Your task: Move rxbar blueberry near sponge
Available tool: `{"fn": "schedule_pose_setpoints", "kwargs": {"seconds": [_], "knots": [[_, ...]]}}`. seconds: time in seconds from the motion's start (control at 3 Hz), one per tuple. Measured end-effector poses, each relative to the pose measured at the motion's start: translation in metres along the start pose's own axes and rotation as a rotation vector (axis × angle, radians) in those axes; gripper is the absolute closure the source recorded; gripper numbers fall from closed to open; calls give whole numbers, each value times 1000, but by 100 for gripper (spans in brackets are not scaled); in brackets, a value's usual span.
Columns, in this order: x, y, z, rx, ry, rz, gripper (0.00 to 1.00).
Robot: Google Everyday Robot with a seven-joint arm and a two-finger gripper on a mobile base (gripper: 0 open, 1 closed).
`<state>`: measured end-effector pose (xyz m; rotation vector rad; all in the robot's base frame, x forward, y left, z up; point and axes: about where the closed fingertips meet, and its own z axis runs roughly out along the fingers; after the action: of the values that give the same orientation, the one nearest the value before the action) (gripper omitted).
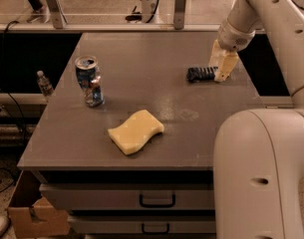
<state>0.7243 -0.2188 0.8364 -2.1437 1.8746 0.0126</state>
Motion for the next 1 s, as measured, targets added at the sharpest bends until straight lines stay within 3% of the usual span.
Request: {"fn": "schedule_pose_setpoints", "kwargs": {"seconds": [0.33, 0.67, 1.0], "knots": [[-1, -1, -4, 0, 0, 0, 100], [-21, -3, -36, 73, -58, -14, 100], [-50, 10, -86, 137, -117, -49, 100]]}}
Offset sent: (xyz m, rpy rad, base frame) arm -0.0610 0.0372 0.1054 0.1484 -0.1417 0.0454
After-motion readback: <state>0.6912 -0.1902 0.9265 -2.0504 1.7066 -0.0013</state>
